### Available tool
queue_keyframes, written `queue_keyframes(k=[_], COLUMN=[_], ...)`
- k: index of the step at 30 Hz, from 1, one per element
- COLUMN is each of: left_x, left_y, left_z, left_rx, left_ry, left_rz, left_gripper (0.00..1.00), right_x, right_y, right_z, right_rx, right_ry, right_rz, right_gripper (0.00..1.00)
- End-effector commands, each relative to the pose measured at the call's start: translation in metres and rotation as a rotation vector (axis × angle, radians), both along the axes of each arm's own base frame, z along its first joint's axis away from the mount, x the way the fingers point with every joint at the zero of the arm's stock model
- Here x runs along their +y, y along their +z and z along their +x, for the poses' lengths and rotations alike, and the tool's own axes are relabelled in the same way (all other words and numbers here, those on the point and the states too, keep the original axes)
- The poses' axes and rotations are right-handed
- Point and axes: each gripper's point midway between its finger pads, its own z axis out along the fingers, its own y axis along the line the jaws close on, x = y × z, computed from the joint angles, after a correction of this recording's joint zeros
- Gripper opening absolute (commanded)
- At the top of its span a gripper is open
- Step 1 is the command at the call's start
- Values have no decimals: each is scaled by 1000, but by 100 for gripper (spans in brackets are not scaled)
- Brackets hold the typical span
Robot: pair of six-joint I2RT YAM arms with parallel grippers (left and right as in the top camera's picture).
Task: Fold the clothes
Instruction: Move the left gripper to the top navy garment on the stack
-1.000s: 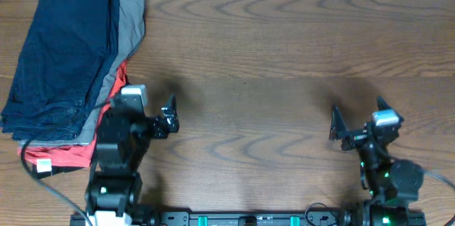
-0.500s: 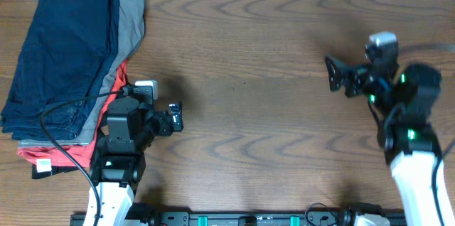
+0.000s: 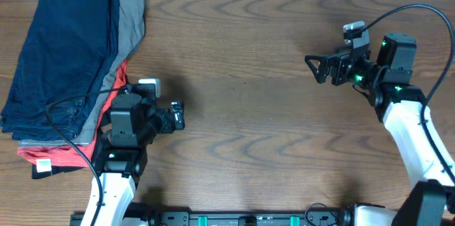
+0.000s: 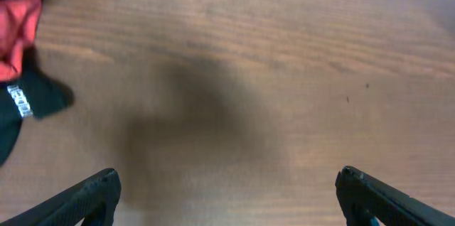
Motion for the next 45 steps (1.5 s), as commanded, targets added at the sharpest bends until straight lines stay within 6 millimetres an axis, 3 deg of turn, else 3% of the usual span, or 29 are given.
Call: queue_keyframes(k=[1, 5, 12, 16, 19, 23, 32, 40, 45], left_x=[32, 84, 182, 225, 246, 260, 260, 268, 273], left_y=[12, 13, 28, 22, 10, -1, -20, -47, -42], left_z=[16, 28, 52, 42, 16, -8, -15, -3, 7], left_rx=[-17, 42, 76, 121, 189, 251, 327, 349, 292], left_ry=[117, 283, 587, 731, 843, 915, 922, 945, 976], left_rz=[79, 148, 87, 44, -5, -28, -42, -70, -105], left_gripper=[98, 98, 98, 98, 98, 98, 99, 99, 100], right_x=[10, 9, 9, 9, 10, 10, 10, 7, 6], right_y=[5, 6, 6, 5, 3, 1, 1, -1, -2], right_z=[1, 3, 3, 2, 0, -1, -1, 1, 1], right_rx=[-6, -16, -11, -7, 5, 18, 16, 18, 19], right_ry=[36, 33, 33, 33, 34, 35, 30, 11, 6], right_rz=[24, 21, 21, 22, 23, 23, 16, 0, -3], right_gripper=[99, 99, 99, 99, 98, 96, 93, 84, 83])
